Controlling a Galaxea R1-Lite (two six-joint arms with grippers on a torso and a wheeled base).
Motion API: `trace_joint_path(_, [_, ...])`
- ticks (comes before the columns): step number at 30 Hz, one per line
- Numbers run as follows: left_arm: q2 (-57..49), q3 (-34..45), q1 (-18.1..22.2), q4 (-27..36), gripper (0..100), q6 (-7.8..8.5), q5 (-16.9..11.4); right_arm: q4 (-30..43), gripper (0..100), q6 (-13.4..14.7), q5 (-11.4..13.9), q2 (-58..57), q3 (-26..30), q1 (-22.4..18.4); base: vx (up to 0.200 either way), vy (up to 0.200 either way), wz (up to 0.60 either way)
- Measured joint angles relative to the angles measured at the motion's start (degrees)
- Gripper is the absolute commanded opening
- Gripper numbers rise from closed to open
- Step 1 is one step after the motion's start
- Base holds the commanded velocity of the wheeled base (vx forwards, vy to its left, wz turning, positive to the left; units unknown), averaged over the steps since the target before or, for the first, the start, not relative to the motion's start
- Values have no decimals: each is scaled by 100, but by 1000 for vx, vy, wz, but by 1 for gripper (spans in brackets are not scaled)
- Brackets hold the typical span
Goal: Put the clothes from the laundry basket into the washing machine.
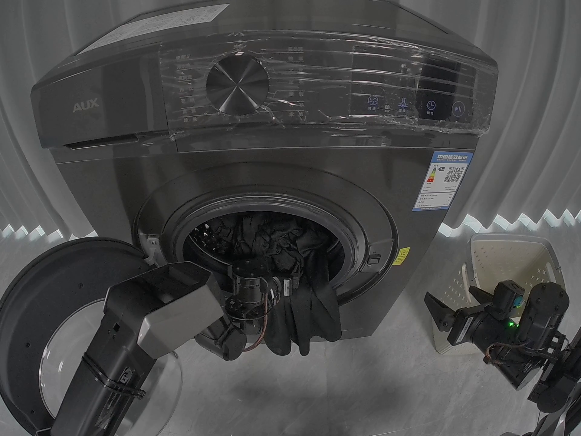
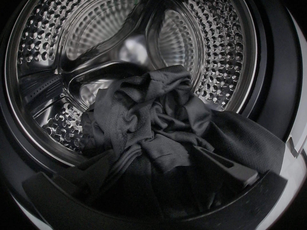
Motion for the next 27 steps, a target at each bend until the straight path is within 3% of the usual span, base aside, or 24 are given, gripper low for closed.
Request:
trace_joint_path(11, [188,-479,35,143,0,-44,-2,-9,100,2,0,9,0,0,0,0,0])
trace_joint_path(27, [227,-2459,535,471,0,24,197,-9,100,5,0,9,0,11,0,0,0])
